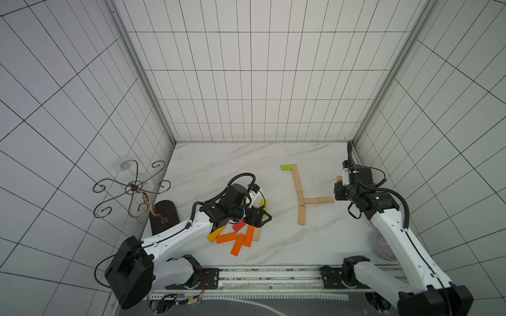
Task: Assemble a giraffe with building blocks
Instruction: Assemble the building block at the center of the board.
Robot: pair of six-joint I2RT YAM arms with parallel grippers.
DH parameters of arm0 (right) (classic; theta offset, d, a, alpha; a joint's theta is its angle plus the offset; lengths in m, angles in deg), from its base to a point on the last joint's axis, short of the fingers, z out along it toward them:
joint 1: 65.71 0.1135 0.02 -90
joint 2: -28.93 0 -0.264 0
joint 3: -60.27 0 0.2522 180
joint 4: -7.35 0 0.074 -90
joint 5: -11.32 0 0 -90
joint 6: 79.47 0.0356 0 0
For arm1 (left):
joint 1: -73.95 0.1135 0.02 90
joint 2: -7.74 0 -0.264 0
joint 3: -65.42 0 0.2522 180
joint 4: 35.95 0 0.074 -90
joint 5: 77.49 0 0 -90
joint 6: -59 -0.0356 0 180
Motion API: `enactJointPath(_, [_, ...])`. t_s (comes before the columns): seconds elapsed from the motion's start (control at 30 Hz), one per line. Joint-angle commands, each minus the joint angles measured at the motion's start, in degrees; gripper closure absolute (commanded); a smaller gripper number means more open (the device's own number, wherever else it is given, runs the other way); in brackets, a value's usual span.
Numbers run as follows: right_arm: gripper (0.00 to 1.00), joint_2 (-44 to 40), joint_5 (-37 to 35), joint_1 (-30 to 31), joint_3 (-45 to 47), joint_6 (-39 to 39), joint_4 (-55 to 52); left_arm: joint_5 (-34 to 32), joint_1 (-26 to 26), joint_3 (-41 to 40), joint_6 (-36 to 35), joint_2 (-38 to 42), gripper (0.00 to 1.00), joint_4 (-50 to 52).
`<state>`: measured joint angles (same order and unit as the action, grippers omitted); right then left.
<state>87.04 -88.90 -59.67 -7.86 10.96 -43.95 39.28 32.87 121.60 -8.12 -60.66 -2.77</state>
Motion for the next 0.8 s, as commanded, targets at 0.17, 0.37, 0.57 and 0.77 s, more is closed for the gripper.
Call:
enactJointPath(0.17, [1.00, 2.65, -4.10, -1.99, -1.08, -15.90, -3.22, -1.67, 0.39, -0.21, -0.80, 3.19, 0.15, -4.08])
enactJointPath(0.37, [1.00, 3.90, -4.35, -2.05, 4.04, -17.88, -4.35, -3.39, 0.12, -0.71, -0.96, 6.30, 0.15, -4.88])
enactJointPath(0.57, [1.00, 6.22, -3.64, -2.06, 7.20, -18.76, -7.97, -5.39, 0.47, -1.83, -0.90, 10.43, 0.14, -6.23])
enactJointPath(0.77, [1.00, 5.34, -5.60, -2.00, 13.76, -21.93, -7.59, -5.32, 0.49, -2.13, -0.74, 12.73, 0.13, -7.45])
